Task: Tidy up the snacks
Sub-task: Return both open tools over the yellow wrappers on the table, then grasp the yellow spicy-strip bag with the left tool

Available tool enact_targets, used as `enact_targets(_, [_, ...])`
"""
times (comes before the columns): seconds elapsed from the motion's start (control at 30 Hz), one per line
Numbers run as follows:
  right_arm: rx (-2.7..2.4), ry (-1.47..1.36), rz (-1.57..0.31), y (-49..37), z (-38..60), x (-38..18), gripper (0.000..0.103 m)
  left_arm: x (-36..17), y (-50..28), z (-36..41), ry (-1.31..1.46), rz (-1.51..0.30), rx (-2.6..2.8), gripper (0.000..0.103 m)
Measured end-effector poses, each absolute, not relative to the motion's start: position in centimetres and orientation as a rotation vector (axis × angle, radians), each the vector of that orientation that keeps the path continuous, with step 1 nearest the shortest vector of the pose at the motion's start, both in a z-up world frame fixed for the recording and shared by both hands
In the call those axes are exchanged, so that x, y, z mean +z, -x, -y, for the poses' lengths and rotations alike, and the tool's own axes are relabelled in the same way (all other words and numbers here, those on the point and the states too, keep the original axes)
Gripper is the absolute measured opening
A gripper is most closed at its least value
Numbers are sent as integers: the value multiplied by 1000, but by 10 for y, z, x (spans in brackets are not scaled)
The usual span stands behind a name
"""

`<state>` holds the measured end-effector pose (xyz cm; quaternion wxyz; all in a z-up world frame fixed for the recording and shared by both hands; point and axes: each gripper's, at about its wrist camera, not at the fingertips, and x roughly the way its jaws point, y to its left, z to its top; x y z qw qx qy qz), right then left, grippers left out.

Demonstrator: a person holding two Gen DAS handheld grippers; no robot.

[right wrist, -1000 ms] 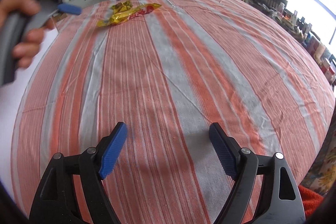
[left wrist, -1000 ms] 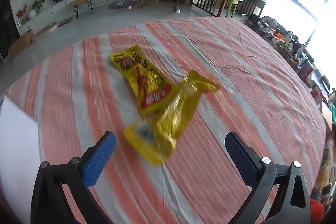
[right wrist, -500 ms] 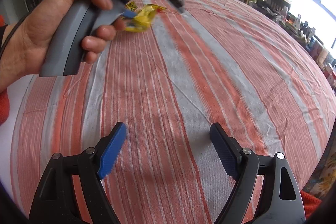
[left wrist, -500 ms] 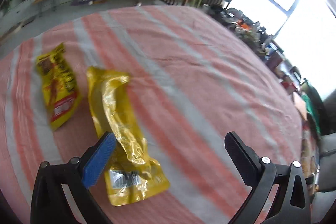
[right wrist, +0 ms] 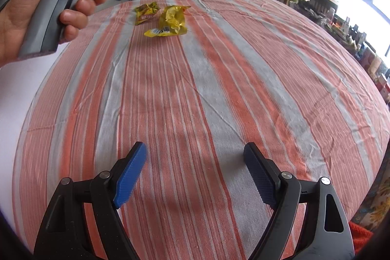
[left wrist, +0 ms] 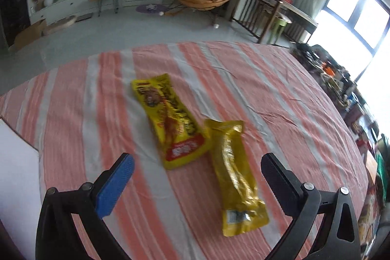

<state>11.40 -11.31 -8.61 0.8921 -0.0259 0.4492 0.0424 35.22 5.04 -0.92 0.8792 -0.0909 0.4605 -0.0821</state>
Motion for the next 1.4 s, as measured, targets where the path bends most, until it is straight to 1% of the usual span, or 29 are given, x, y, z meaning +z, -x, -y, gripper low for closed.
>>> enact_targets(0.1, [88, 54, -932, -114, 113, -86, 85, -19, -373, -71, 206, -986, -76, 102])
enact_targets(0.2, [92, 58, -932, -115, 112, -87, 88, -30, -395, -78, 198, -999, -35, 102])
enact_targets(0.43, [94, 59, -930, -116, 111, -86, 89, -59, -445, -50, 129, -1062, -24, 101])
enact_targets(0.47, [94, 59, -930, -116, 111, -86, 89, -62, -452, -49, 142, -1063, -10, 100])
enact_targets(0.53, [94, 59, -930, -116, 111, -86, 89, -70, -462, -46, 162, -1069, 9, 94])
enact_targets(0.6, [94, 59, -931, -116, 111, -87, 89, -86, -469, -35, 103, -1126, 38, 81])
enact_targets(0.63, [95, 59, -931, -117, 110, -87, 89, -85, -465, -25, 13, -1089, 44, 77])
enact_targets(0.67, [95, 59, -931, -117, 110, -87, 89, -83, -461, -20, -8, -1060, 12, 59])
enact_targets(0.7, [95, 60, -931, -117, 110, -87, 89, -81, -456, -14, -44, -1052, 9, 46])
enact_targets(0.73, [96, 60, -931, -118, 109, -87, 89, -78, -449, -9, -88, -1040, 5, 41])
enact_targets(0.8, [96, 60, -931, -119, 108, -87, 89, -73, -432, -2, -146, -1029, -41, 23])
enact_targets(0.9, [97, 60, -930, -119, 108, -87, 89, -67, -389, 8, -116, -1066, -160, 21])
enact_targets(0.93, [97, 60, -930, -119, 108, -87, 89, -63, -368, 20, -142, -1043, -198, 21])
enact_targets(1.03, [94, 59, -929, -119, 108, -87, 89, -62, -319, 61, -144, -1054, -355, 20])
enact_targets(1.13, [93, 58, -926, -119, 107, -87, 89, -61, -276, 86, -184, -1038, -371, 20])
enact_targets(1.2, [96, 57, -925, -118, 107, -87, 89, -59, -259, 74, -153, -1039, -318, 21])
enact_targets(1.4, [96, 56, -925, -114, 108, -88, 89, -59, -212, -16, -50, -1045, -98, 22])
